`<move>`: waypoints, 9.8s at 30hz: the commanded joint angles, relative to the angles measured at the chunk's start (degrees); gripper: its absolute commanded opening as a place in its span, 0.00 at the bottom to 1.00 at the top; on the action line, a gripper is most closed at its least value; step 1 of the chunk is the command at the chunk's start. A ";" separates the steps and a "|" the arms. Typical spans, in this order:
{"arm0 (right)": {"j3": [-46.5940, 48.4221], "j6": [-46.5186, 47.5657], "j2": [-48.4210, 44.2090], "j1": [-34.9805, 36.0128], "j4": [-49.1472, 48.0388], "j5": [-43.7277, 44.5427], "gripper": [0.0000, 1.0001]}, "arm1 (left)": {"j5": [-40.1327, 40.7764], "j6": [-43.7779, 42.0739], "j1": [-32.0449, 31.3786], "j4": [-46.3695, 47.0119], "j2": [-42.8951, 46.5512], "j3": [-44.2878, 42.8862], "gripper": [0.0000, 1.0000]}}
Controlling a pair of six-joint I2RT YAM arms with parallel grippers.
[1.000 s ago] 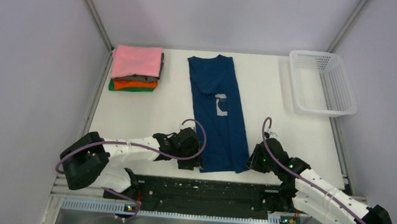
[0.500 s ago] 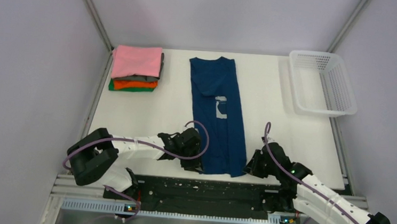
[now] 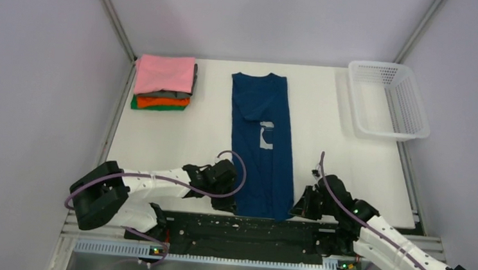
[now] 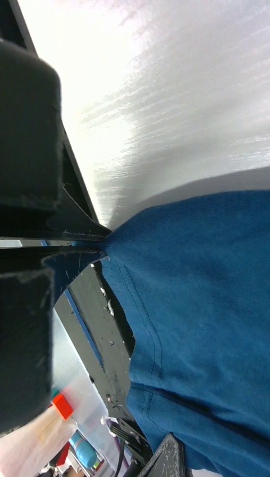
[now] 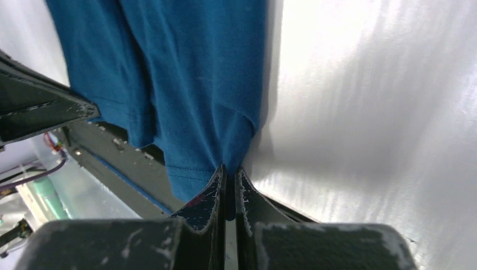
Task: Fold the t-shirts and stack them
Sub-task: Fold the folded rectangular tshirt in 1/3 of the way, then grab one side of the 2/3 rectangular tshirt with both arms, then fold the long partially folded tshirt into a neat square, then put the neatly folded tshirt into the corner of the board with the left arm
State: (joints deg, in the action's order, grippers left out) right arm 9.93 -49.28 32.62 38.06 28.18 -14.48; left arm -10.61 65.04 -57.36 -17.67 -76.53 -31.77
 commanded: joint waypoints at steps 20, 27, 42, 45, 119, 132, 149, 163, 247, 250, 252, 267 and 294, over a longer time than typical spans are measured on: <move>24.73 7.34 22.56 -3.51 -15.92 16.14 0.00 | 6.23 -15.94 15.83 1.32 -2.66 -17.16 0.00; 32.90 11.28 32.14 -7.78 -17.76 19.45 0.00 | 4.51 -21.67 21.81 1.50 -9.03 -24.66 0.00; 42.93 15.64 50.25 -13.54 -25.72 13.10 0.00 | -0.26 -26.66 29.96 -0.99 -21.57 -37.23 0.00; 43.31 15.51 52.17 -14.40 -26.89 13.13 0.00 | -1.29 -26.22 30.07 -2.44 -24.64 -39.57 0.00; 23.69 11.22 46.11 -21.11 -25.68 2.15 0.79 | -2.13 -12.06 27.07 14.41 -19.90 -11.66 0.00; 24.99 11.10 52.66 -18.35 -26.84 3.69 0.09 | -1.07 -12.15 27.04 14.03 -17.59 -10.36 0.00; 11.07 13.48 15.77 -13.73 1.72 -8.11 0.00 | 8.22 -3.86 9.25 1.83 16.35 7.18 0.00; 26.50 15.13 1.02 -12.87 -0.28 -7.28 0.00 | 18.23 -10.57 3.65 0.75 30.53 -1.83 0.00; 25.66 17.26 16.24 -25.68 -24.63 17.92 0.99 | 5.82 -27.74 30.96 -6.51 -40.87 -46.58 0.69; 24.75 17.46 11.00 -25.73 -22.77 20.01 0.99 | 6.17 -27.58 29.86 -6.90 -44.32 -49.62 0.56; 23.12 17.73 5.50 -25.67 -21.81 22.84 0.99 | 8.36 -28.23 28.53 -9.74 -48.50 -55.11 0.31; 19.63 17.55 -5.25 -25.64 -21.74 33.46 0.99 | 56.64 -51.53 27.70 -23.28 -53.14 -82.70 0.00; 19.34 19.03 0.59 -25.58 -24.21 33.25 0.98 | 61.00 -89.22 35.96 -4.96 -43.51 -92.63 0.00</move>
State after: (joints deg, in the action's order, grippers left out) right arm 29.12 -31.42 32.21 12.84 6.46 19.25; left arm 49.69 -21.41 -21.47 -24.47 -125.14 -119.11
